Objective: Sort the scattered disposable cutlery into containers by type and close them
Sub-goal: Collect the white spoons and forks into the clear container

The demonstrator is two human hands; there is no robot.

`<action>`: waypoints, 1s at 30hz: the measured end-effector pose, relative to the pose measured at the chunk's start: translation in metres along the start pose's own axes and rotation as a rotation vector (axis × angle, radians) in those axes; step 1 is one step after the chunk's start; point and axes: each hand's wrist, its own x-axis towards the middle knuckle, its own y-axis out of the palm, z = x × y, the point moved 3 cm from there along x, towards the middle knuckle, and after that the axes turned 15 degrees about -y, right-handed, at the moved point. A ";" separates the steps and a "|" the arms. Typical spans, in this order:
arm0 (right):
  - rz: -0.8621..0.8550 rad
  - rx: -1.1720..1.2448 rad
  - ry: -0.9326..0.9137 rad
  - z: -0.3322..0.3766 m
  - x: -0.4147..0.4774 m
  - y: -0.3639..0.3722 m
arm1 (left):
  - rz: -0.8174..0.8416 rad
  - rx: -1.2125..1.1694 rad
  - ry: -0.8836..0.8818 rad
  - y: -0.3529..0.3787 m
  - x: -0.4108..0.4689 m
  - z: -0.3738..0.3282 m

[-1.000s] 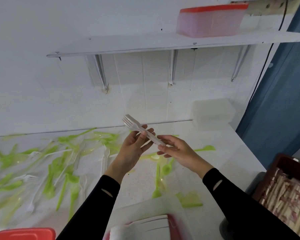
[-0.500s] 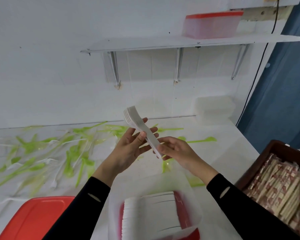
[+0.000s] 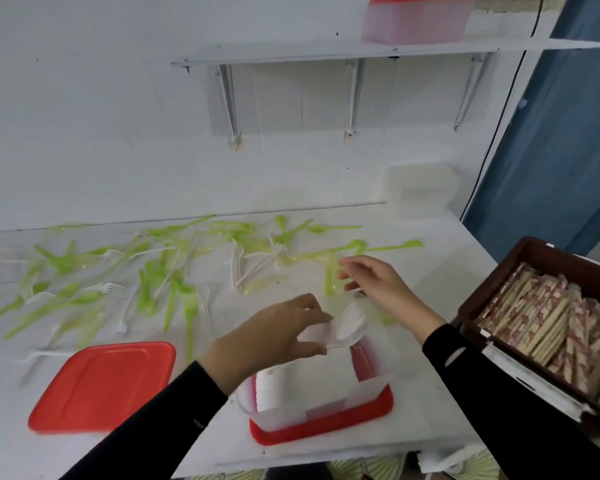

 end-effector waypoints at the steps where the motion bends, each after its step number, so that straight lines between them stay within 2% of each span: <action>1: 0.003 -0.030 0.006 -0.001 -0.003 -0.003 | 0.017 0.209 -0.023 0.012 -0.001 -0.001; 3: -0.002 -0.056 0.014 0.001 -0.009 -0.005 | 0.005 0.405 -0.064 0.027 0.000 -0.001; 5: 0.002 -0.076 0.013 0.003 -0.011 -0.003 | -0.024 0.437 -0.083 0.035 0.005 0.001; 10: 0.024 -0.129 -0.028 0.005 -0.016 0.002 | 0.020 0.415 -0.127 0.046 0.014 0.006; 15: -0.061 -0.172 -0.046 -0.002 -0.008 0.004 | 0.080 0.235 -0.169 0.048 0.021 0.016; 19: -0.019 -0.248 -0.063 0.000 0.008 0.015 | 0.104 0.178 -0.138 0.044 0.016 0.015; 21: -0.001 -0.258 -0.067 0.002 0.018 0.022 | -0.015 0.058 -0.047 0.033 0.009 0.016; 24: 0.051 -0.263 -0.072 0.004 0.036 0.043 | -0.291 -0.207 0.039 0.004 -0.001 0.036; 27: 0.117 -0.282 -0.051 0.002 0.055 0.071 | -0.412 -0.351 -0.134 -0.018 -0.003 0.091; 30: 0.321 -0.353 0.057 -0.014 0.074 0.098 | -0.347 -0.397 -0.377 -0.028 -0.004 0.152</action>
